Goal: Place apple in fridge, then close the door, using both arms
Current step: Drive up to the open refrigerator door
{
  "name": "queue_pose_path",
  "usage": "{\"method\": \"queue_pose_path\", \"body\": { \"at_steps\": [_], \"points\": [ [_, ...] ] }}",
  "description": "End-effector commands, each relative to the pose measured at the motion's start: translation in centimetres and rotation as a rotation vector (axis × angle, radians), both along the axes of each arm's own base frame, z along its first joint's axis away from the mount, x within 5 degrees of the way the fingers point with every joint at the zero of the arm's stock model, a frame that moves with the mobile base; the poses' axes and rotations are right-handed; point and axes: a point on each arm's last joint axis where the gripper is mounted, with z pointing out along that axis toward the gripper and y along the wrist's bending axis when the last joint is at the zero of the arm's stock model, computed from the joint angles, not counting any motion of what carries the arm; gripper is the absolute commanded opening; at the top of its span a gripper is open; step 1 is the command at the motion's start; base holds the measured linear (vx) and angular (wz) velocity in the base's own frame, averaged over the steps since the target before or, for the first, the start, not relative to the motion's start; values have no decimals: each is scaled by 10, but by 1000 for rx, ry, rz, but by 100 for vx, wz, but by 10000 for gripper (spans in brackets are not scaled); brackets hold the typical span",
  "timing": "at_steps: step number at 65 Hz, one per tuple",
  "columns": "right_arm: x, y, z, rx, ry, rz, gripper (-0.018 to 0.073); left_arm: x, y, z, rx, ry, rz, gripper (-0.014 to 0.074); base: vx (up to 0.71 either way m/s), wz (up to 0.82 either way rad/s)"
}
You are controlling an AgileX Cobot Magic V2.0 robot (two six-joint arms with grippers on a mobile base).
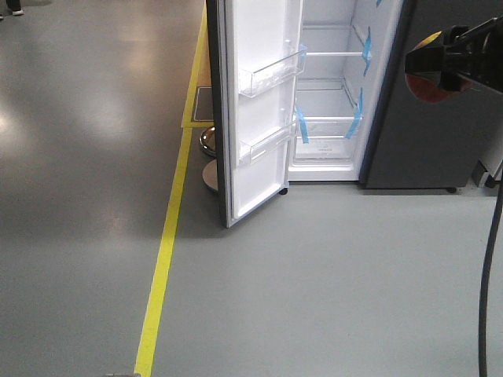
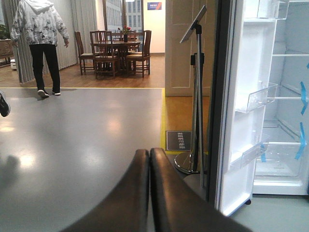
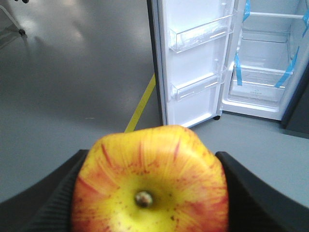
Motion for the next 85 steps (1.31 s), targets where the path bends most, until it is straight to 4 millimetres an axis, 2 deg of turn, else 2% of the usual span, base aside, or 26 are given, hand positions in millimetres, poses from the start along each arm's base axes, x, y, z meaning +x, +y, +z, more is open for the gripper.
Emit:
{"method": "queue_pose_path", "body": {
  "at_steps": [1,85],
  "points": [
    [-6,-2,23,24,-117,-26,-8,0,-1,0,-6,-64,-19,-6,14,1],
    [-6,-2,23,24,-116,-26,-8,0,-1,0,-6,-64,-19,-6,15,0]
  ]
}}
